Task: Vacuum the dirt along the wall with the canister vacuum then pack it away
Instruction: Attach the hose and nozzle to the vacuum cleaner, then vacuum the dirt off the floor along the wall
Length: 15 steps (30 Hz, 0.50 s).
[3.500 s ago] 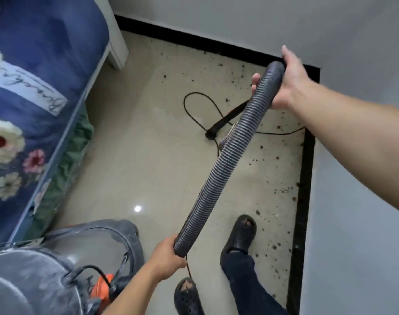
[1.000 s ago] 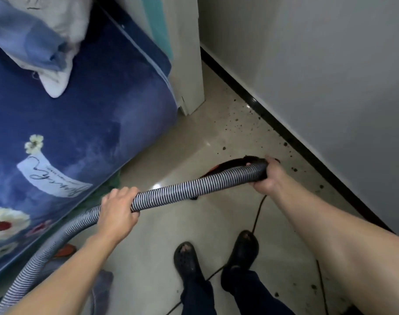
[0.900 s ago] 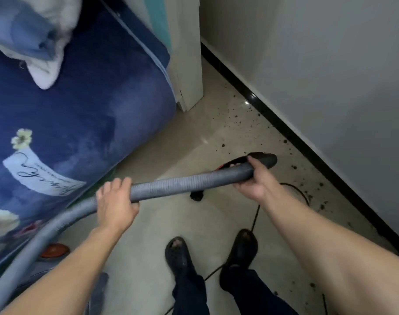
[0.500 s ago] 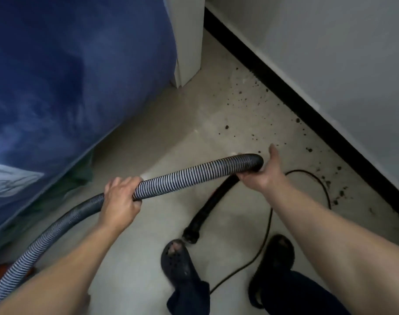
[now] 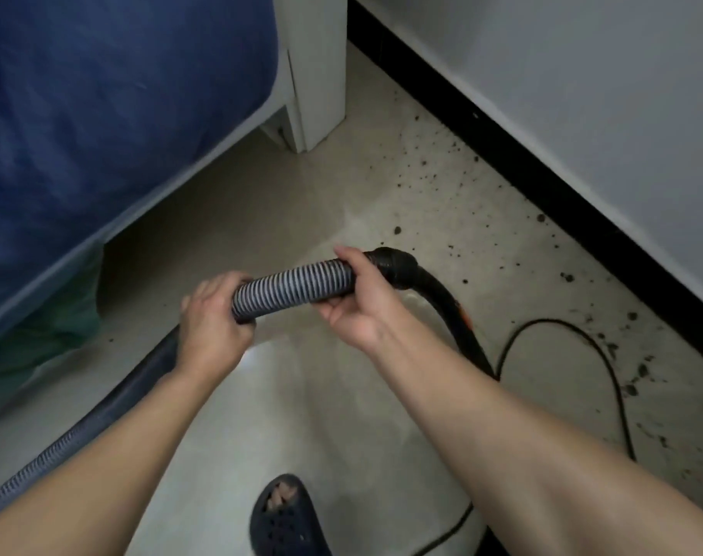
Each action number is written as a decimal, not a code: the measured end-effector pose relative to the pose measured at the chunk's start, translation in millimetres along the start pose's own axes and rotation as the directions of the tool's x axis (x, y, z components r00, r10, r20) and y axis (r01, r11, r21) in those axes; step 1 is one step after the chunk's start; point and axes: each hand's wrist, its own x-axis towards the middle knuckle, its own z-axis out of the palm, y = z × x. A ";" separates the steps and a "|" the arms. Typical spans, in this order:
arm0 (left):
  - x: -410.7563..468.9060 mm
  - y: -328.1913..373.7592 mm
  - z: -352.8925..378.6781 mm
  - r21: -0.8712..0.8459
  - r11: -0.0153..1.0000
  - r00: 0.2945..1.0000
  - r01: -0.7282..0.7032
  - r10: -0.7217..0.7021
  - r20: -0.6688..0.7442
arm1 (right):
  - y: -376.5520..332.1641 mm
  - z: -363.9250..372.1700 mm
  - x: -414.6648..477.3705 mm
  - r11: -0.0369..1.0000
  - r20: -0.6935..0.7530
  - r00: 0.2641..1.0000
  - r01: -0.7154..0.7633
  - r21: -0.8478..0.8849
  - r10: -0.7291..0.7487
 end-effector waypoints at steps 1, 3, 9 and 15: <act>5.3 0.6 4.3 0.009 0.999 0.999 -0.052 0.052 0.006 | 1.1 0.0 7.4 1.000 0.022 1.000 -0.004 0.029 0.004; 11.6 -18.6 13.1 0.077 0.992 0.995 -0.101 0.099 0.032 | -8.1 -9.0 20.7 0.990 0.003 1.000 -0.007 0.143 0.006; 17.4 -102.5 27.0 0.141 0.990 0.998 0.006 -0.015 0.065 | -69.4 -70.4 79.7 0.935 -0.229 0.962 0.210 0.286 -0.147; 67.1 -79.2 33.5 -0.022 0.994 0.994 0.104 -0.105 -0.039 | -80.8 -26.4 102.3 0.887 0.028 0.962 0.239 0.395 -0.271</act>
